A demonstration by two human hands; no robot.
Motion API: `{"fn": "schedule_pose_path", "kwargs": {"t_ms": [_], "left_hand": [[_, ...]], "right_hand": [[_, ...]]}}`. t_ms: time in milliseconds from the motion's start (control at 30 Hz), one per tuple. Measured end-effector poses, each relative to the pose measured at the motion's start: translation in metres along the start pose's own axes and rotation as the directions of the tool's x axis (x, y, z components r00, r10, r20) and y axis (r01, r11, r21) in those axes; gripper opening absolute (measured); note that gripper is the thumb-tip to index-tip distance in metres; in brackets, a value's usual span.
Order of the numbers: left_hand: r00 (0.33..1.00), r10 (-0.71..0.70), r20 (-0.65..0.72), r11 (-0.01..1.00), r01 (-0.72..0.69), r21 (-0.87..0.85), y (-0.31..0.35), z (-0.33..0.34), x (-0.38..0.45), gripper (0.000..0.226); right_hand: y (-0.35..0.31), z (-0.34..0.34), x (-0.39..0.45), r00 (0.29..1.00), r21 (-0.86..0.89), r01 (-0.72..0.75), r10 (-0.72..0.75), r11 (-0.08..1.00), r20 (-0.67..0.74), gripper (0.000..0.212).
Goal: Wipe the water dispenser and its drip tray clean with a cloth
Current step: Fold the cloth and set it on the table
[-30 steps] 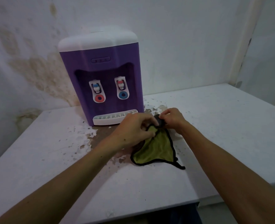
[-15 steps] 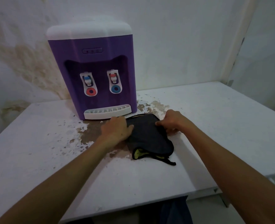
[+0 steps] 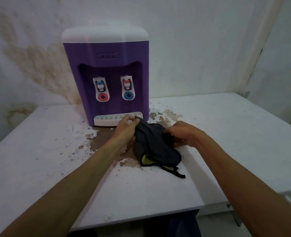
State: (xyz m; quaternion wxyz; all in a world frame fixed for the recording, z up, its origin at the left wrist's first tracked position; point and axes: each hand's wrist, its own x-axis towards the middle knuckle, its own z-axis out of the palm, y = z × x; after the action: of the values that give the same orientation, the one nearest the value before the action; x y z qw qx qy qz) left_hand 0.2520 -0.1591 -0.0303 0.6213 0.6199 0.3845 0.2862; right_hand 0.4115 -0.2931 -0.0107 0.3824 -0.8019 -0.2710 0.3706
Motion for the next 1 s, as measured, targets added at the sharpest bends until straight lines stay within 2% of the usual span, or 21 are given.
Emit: {"fn": "schedule_pose_path", "kwargs": {"t_ms": [133,233,300,367,500,667,833,933,1000], "left_hand": [[0.999,0.013,-0.039,0.993,-0.017,-0.116,0.011,0.0,0.0,0.012],[0.997,0.023,-0.067,0.997,-0.029,-0.076,0.02,-0.006,-0.002,0.014],[0.993,0.068,-0.096,0.998,-0.069,0.002,0.027,-0.011,-0.004,0.018],[0.988,0.119,-0.1,0.993,-0.116,0.038,0.035,-0.017,-0.006,0.025],[0.999,0.045,-0.021,0.999,-0.045,-0.016,0.054,-0.033,-0.014,0.041],[0.995,0.088,0.044,0.992,-0.083,-0.094,0.071,-0.052,-0.017,0.04],[0.985,0.168,-0.028,0.983,-0.17,-0.074,0.087,-0.051,-0.018,0.027],[0.948,0.236,0.216,0.972,-0.234,-0.035,0.096,-0.057,-0.018,0.044],[0.906,0.222,0.359,0.944,-0.292,0.152,0.1,-0.059,-0.019,0.054]], "right_hand": [[-0.003,0.0,-0.011,0.988,0.163,-0.108,0.088,0.981,0.129,0.023],[-0.003,0.001,-0.015,0.975,0.326,-0.099,0.027,0.94,0.219,0.028],[-0.005,0.002,-0.015,0.976,0.472,-0.062,-0.046,0.879,0.214,0.031],[-0.008,0.002,-0.016,0.977,0.578,-0.007,-0.119,0.816,0.179,0.025],[-0.017,-0.002,-0.016,0.959,0.681,0.149,-0.272,0.717,0.077,0.014],[-0.032,-0.014,-0.021,0.952,0.547,0.304,-0.233,0.78,-0.197,0.012],[-0.048,-0.025,-0.024,0.899,0.52,0.421,-0.263,0.744,-0.351,0.022],[-0.056,-0.035,-0.025,0.869,0.451,0.475,-0.323,0.755,-0.375,0.014],[-0.056,-0.044,-0.027,0.889,0.384,0.434,-0.318,0.815,-0.33,0.011]]}}
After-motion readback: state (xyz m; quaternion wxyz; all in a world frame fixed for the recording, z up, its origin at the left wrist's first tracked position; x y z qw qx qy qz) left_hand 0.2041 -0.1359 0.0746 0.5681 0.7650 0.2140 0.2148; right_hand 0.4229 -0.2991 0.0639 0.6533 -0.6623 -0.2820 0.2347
